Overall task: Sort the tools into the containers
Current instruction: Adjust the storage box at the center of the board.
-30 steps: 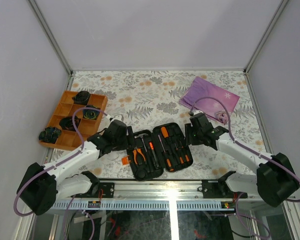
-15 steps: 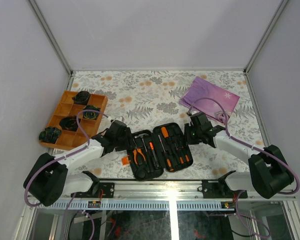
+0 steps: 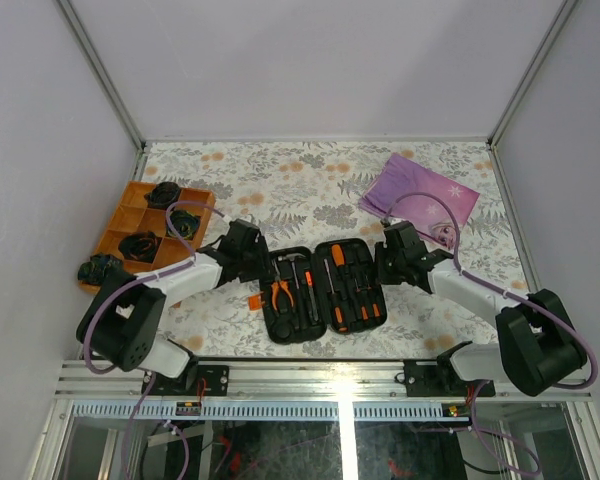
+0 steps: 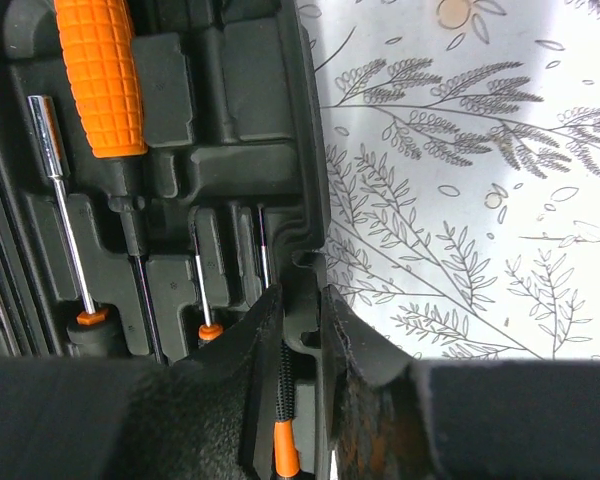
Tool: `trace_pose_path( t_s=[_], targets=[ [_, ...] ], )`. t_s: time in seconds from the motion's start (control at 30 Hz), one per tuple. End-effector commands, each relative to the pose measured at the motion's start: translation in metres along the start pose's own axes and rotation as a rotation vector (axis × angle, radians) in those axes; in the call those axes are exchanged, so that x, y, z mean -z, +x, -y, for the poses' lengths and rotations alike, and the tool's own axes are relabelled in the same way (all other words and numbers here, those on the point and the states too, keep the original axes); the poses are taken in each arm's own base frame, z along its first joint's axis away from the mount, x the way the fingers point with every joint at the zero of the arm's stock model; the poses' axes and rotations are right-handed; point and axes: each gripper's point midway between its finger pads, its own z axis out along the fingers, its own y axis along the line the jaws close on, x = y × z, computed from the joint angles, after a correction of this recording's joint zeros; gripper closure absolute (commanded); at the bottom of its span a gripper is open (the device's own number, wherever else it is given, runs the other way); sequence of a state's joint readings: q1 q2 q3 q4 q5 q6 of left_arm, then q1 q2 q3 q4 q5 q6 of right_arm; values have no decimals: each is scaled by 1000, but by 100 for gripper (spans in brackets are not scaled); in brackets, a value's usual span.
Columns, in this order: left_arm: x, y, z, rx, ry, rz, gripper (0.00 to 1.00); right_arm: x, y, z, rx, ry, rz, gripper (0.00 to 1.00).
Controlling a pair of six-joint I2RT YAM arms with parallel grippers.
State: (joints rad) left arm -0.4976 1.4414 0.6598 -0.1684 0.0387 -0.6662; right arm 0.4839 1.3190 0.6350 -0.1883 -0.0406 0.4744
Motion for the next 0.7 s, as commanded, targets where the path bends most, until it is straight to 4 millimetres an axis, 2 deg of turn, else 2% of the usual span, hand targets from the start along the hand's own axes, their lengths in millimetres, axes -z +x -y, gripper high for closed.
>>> trace_pose_path(
  t_s=[0.0,0.13,0.23,0.37,0.53,0.67],
  targets=[
    [-9,-27,32,-33,109,43,55,-5,-27,-2,-15,20,71,78],
    [-5,-37,24,-29,87,66,48,1,-34,-2,-11,27,95,71],
    [2,-37,18,-32,85,80,42,8,-36,-3,-6,16,120,64],
    [9,-25,15,-32,121,83,37,17,-36,-7,3,-19,151,57],
    [11,-5,10,-12,177,71,36,23,-32,-12,7,-65,163,55],
    [12,3,11,-18,227,80,36,20,-27,-12,12,-71,144,55]
  ],
)
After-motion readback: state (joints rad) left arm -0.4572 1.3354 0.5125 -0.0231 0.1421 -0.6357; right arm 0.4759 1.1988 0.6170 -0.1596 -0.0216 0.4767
